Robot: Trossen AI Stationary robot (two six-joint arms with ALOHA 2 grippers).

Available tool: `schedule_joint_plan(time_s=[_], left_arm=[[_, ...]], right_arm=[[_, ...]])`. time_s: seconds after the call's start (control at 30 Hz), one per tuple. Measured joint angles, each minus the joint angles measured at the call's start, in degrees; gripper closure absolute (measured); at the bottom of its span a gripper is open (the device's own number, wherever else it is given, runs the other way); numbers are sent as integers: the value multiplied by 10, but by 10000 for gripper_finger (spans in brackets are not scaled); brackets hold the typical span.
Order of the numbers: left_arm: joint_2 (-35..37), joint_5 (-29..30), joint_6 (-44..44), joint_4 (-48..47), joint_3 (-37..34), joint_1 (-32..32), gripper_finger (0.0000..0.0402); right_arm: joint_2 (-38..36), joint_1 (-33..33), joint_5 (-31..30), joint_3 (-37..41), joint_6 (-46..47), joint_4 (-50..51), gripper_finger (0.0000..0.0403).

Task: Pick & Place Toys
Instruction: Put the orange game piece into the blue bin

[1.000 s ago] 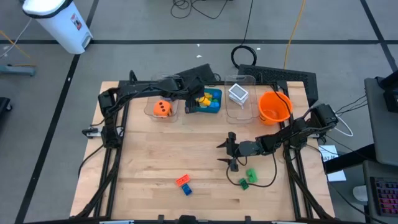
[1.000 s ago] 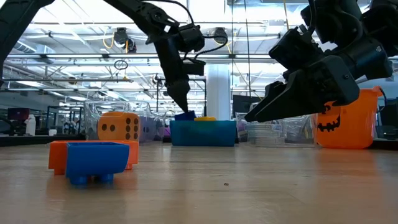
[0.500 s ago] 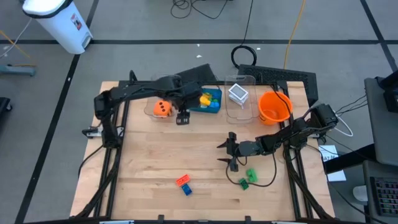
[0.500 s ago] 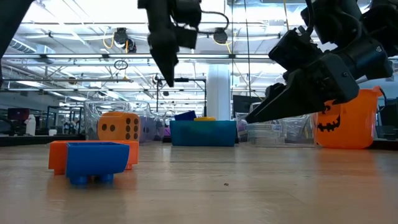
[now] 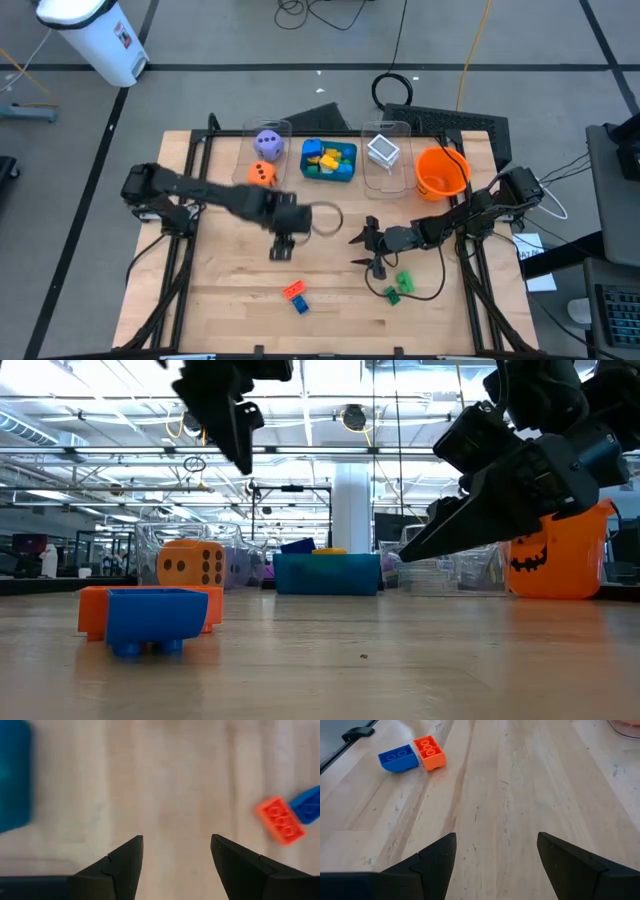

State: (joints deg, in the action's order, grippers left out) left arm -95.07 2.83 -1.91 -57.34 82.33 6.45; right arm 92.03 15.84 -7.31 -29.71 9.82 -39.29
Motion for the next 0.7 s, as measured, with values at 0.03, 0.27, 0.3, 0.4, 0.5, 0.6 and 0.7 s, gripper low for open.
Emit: schedule_joint_plan(time_s=[0.03, 0.27, 0.3, 0.4, 0.5, 0.6, 0.7], left_arm=[[0, 0, -16, 18, -15, 18, 163], [0, 1, -120, 152, -109, 124, 163], [0, 5, -136, 160, -117, 136, 163], [0, 31, -192, 179, -132, 166, 163], [0, 53, -228, 219, -146, 191, 163], [-3, 63, -238, 273, -162, 213, 163], [-21, 63, -240, 297, -167, 225, 163]], right_arm=[[0, 0, 0, 0, 0, 0, 133], [0, 0, 0, 0, 0, -3, 133], [0, 0, -1, 0, -1, -4, 133], [0, -2, -4, 0, -8, -4, 133], [0, -6, -3, 0, -21, -7, 133], [0, -13, -3, 0, -30, -17, 133], [0, -20, -3, 0, -37, -21, 133]])
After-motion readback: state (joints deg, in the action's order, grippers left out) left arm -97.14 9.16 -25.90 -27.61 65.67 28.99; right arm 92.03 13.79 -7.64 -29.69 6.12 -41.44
